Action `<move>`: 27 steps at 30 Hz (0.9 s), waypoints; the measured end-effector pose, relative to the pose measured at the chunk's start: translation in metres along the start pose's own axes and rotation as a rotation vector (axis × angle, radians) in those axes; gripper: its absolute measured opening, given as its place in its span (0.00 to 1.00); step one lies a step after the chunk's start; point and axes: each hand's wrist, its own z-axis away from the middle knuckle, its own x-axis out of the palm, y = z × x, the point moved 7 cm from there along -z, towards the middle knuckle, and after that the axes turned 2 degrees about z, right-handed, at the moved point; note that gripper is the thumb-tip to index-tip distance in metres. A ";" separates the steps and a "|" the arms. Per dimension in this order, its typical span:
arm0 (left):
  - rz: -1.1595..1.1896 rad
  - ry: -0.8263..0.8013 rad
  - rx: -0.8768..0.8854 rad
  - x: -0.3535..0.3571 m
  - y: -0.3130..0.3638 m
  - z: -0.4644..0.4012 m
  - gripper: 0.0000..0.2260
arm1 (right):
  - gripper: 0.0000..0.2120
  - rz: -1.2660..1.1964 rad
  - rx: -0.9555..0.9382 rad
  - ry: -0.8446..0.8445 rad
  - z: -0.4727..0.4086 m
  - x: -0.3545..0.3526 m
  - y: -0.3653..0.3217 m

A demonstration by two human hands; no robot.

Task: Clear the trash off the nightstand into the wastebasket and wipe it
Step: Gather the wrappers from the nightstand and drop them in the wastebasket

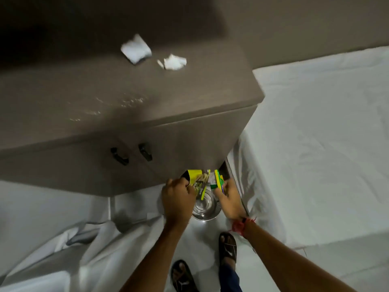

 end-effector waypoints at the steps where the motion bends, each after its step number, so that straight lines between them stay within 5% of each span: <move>1: -0.022 -0.064 -0.053 0.034 -0.015 0.000 0.04 | 0.10 -0.032 0.065 -0.015 -0.013 0.016 0.028; 5: -0.086 -0.195 -0.168 0.155 -0.057 0.001 0.03 | 0.04 -0.085 0.267 -0.053 -0.058 0.079 0.132; 10: -0.097 -0.321 -0.221 0.283 -0.110 0.011 0.08 | 0.14 0.074 0.317 -0.225 -0.104 0.139 0.222; 16: 0.167 -0.407 -0.237 0.308 -0.153 0.016 0.13 | 0.14 0.243 0.317 -0.282 -0.126 0.138 0.251; 20: 0.242 -0.258 -0.171 0.240 -0.137 -0.005 0.08 | 0.08 0.401 0.076 -0.200 -0.122 0.113 0.179; 27: 0.396 0.080 0.207 0.018 -0.009 -0.051 0.09 | 0.06 0.518 -0.597 0.017 -0.058 0.053 -0.089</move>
